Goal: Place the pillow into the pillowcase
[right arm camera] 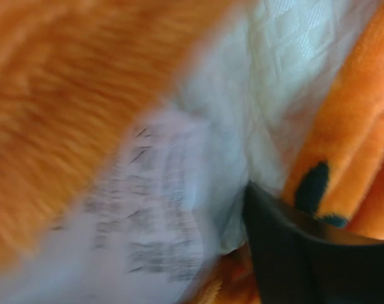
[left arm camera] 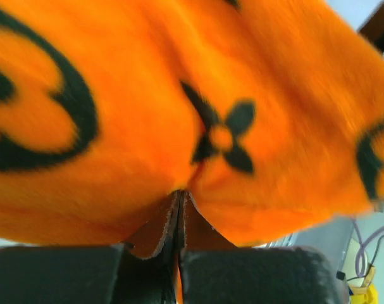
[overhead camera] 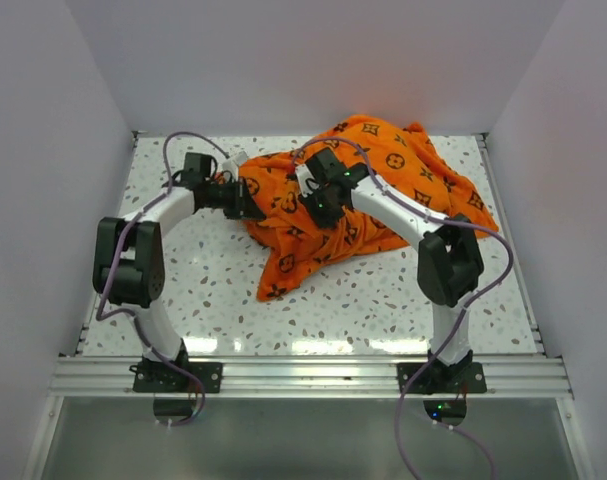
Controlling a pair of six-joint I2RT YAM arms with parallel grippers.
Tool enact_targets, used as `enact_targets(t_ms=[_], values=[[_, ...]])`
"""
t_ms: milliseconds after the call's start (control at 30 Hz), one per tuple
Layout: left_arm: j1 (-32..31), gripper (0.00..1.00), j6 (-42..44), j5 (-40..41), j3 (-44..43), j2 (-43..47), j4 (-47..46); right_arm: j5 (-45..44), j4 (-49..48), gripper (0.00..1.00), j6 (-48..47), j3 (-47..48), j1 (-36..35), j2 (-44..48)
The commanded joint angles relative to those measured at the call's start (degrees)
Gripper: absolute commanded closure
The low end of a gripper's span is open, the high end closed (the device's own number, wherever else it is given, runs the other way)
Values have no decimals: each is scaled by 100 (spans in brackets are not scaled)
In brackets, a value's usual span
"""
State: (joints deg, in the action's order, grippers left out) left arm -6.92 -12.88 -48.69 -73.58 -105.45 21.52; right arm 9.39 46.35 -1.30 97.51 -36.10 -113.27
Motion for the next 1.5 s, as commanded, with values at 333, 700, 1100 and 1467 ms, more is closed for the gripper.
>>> enact_targets(t_ms=[333, 700, 1100, 1467], values=[[50, 61, -912, -1602, 1312, 1852, -2865, -1834, -749, 49, 51, 68, 94, -451], [50, 48, 604, -923, 547, 1264, -1782, -3092, -2672, 39, -1730, -979, -705, 1368], [-231, 34, -567, -1064, 1161, 1053, -3338, -3075, -2060, 62, -1576, -919, -653, 930], [-468, 29, 2940, -1549, 1161, 1166, -2388, -371, -488, 79, -374, -128, 145, 315]])
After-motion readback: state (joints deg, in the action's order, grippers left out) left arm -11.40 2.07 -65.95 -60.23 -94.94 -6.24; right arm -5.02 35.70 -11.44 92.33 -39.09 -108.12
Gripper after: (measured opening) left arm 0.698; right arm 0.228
